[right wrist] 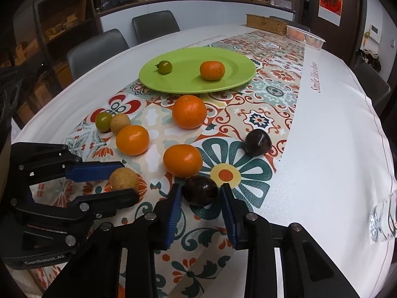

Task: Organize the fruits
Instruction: 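Grasp a brown kiwi with the left tool while the right tool grasps a dark plum, then carry the kiwi and plum over the green plate with both tools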

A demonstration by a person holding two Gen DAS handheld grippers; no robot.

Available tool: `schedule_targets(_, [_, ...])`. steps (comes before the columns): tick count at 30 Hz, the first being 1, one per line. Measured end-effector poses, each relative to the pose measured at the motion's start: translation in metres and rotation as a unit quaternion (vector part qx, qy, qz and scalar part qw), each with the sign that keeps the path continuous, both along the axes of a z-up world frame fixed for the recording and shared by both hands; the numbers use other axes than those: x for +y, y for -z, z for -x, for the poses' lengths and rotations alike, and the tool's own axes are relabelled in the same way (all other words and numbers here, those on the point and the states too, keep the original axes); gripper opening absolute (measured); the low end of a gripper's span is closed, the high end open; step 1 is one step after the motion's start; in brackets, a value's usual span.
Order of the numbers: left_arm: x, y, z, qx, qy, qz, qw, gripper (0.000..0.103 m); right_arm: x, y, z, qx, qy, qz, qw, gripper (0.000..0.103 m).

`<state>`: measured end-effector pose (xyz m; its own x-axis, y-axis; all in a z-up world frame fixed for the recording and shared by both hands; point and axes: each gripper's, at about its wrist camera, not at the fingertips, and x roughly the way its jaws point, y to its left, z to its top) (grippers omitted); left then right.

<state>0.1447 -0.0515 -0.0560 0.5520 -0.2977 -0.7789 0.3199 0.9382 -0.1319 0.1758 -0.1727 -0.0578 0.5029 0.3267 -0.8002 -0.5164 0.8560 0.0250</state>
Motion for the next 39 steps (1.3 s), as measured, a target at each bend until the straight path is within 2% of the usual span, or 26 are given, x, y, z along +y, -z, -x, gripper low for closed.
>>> schedule_targets(14, [0.009, -0.02, 0.009, -0.026, -0.017, 0.008, 0.9995, 0.029, 0.0, -0.013, 0.013, -0.012, 0.01, -0.008, 1.0, 0.03])
schedule_targets(27, [0.023, -0.056, 0.026, -0.077, -0.031, 0.012, 0.9965, 0.029, 0.002, -0.054, 0.033, -0.058, 0.02, -0.032, 0.998, 0.03])
schedule_targets(39, [0.045, -0.081, 0.017, -0.115, -0.047, 0.013, 0.9921, 0.029, 0.017, -0.084, 0.029, -0.092, 0.026, -0.054, 0.994, 0.031])
